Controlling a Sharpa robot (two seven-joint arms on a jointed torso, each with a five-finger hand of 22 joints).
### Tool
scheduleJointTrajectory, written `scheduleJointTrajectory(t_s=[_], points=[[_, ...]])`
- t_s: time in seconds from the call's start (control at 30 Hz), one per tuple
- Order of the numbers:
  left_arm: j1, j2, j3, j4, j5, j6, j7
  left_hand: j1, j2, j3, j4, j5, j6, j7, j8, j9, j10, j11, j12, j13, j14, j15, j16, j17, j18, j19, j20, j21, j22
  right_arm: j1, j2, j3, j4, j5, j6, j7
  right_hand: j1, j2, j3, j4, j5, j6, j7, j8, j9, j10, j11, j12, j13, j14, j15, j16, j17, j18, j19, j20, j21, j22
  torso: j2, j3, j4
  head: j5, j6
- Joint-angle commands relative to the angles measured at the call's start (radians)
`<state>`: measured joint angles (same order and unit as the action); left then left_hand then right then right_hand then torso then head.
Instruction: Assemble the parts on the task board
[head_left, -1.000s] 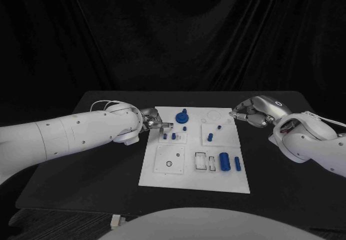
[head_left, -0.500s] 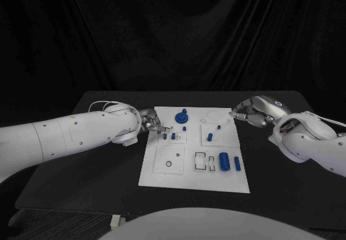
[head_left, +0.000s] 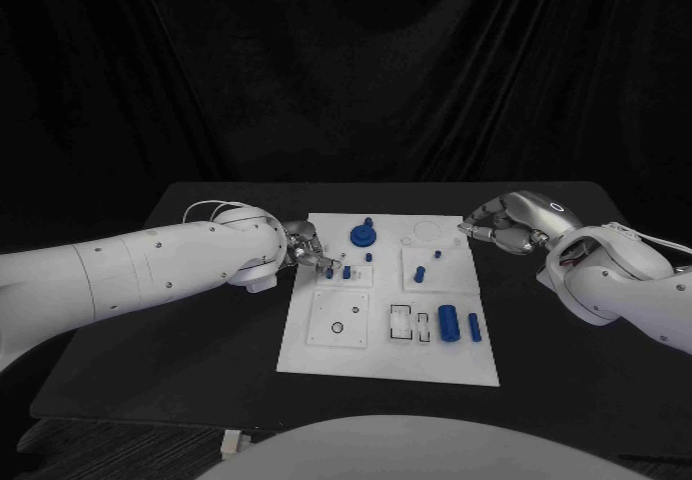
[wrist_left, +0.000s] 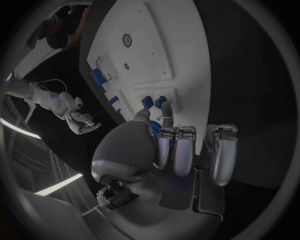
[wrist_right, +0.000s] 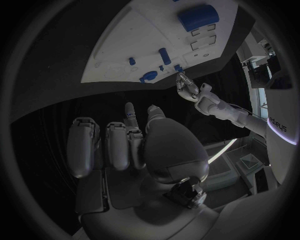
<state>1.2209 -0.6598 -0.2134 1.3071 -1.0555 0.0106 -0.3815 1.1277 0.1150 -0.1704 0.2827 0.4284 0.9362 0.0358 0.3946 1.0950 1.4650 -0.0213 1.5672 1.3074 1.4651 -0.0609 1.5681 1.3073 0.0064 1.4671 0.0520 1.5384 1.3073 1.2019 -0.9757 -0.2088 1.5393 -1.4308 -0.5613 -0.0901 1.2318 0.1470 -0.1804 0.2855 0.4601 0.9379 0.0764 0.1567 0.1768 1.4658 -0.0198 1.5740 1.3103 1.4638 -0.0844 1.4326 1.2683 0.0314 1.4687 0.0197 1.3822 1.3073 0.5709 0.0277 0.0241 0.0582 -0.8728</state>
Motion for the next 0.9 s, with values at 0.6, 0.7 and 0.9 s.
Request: scheduleJointTrajectory(t_s=[0.6,0.7,0.9], points=[[0.000,0.036,0.001,-0.030,0.002,0.085,-0.038,0.015,0.010,0.017,0.003,0.084,0.001,0.015,-0.062,-0.036,0.106,0.007,0.004,0.263,0.106,0.004,0.003,0.263,0.008,0.067,0.004,-0.018,0.245,-0.002,-0.002,0.001,0.002,-0.002,0.004,-0.008,0.010,-0.002,-0.002,-0.002,0.002,0.004,0.003,-0.006,-0.001,0.105,0.006,-0.003,0.260,0.056,0.002,-0.004,-0.001,0.016,0.038,0.007,-0.006,0.201,0.000,-0.0002,0.0002,-0.002,0.000],[0.000,0.040,0.001,-0.033,0.002,0.093,-0.042,0.024,0.007,0.024,0.002,0.105,0.002,0.015,-0.070,-0.039,0.106,0.007,0.004,0.263,0.106,0.005,0.003,0.263,0.008,0.067,0.004,-0.018,0.244,-0.002,-0.003,0.001,0.002,-0.002,0.003,-0.007,0.012,-0.002,-0.003,-0.001,0.002,0.005,0.003,-0.006,-0.001,0.105,0.006,-0.003,0.260,0.056,0.002,-0.004,-0.002,0.016,0.037,0.007,-0.008,0.200,0.000,0.0000,0.0003,-0.002,0.000],[-0.001,0.046,0.001,-0.038,0.002,0.097,-0.042,0.042,0.003,0.043,0.000,0.139,-0.001,0.015,-0.082,-0.042,0.106,0.007,0.004,0.263,0.106,0.005,0.003,0.263,0.009,0.065,0.005,-0.021,0.243,-0.002,-0.001,0.001,0.001,-0.002,0.003,-0.007,0.012,-0.002,-0.003,-0.001,0.002,0.005,0.003,-0.006,-0.001,0.105,0.006,-0.003,0.260,0.056,0.002,-0.004,-0.002,0.016,0.037,0.007,-0.008,0.200,0.000,0.0000,0.0001,0.000,0.000]])
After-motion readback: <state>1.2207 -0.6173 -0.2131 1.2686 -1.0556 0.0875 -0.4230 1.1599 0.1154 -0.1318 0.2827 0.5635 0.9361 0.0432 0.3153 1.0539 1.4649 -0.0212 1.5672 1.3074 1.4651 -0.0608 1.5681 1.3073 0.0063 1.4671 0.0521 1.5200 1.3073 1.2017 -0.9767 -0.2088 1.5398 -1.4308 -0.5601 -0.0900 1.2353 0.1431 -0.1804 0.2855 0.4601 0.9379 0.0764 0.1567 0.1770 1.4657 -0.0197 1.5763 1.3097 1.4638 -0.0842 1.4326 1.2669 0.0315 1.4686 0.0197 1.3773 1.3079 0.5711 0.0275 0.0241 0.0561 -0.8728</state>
